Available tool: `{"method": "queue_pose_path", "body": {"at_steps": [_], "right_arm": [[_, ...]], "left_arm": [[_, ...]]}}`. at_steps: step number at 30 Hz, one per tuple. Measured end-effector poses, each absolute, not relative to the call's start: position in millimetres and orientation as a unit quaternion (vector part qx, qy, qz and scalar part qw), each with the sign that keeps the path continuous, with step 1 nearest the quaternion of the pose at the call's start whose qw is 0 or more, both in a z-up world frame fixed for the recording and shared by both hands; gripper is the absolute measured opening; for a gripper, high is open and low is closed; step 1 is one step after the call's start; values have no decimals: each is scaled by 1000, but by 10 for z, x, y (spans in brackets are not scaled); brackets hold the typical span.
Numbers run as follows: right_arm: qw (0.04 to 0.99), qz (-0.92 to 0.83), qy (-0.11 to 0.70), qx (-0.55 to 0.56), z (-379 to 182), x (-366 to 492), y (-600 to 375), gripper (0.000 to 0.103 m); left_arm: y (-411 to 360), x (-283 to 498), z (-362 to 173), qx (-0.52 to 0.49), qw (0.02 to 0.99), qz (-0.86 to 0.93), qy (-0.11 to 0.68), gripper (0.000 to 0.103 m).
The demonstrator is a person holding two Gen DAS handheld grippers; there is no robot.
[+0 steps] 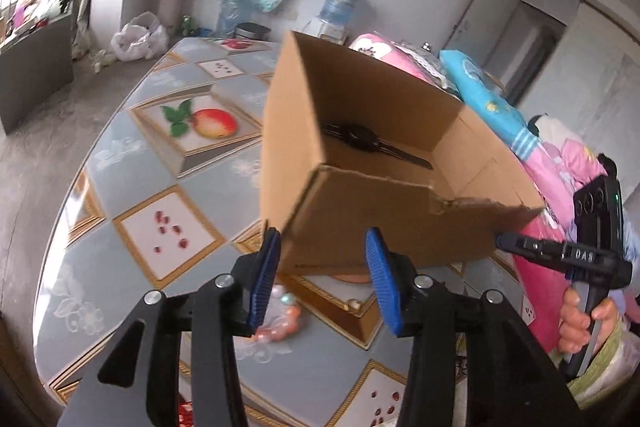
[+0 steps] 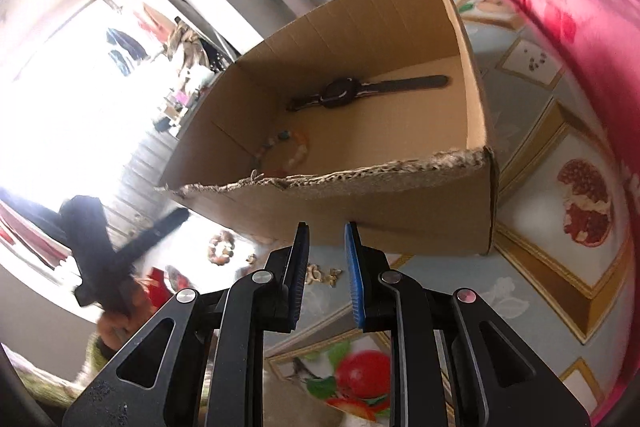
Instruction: Organize jewelry
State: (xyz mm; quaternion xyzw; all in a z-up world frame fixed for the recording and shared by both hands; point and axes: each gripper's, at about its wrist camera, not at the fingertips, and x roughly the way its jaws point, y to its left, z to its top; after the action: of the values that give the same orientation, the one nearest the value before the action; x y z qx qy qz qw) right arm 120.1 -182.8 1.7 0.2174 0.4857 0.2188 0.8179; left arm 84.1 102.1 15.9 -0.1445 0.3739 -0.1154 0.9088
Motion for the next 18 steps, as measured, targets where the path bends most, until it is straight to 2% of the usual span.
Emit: {"method": "queue_pose_path", "body": {"at_steps": [10,13,18], "right_arm": [[821,197,485,228,-6,1283,-1868,20],[824,191,489,214,-8,1209,-1842,27],[827,193,496,179,-33,990,-1806,31]], "left_arm": [[897,901,136,-127,911,-115,374,46],[891,887,144,-119,913,-110,375,46],[795,753,142,-96,911,-121,381,46]]}}
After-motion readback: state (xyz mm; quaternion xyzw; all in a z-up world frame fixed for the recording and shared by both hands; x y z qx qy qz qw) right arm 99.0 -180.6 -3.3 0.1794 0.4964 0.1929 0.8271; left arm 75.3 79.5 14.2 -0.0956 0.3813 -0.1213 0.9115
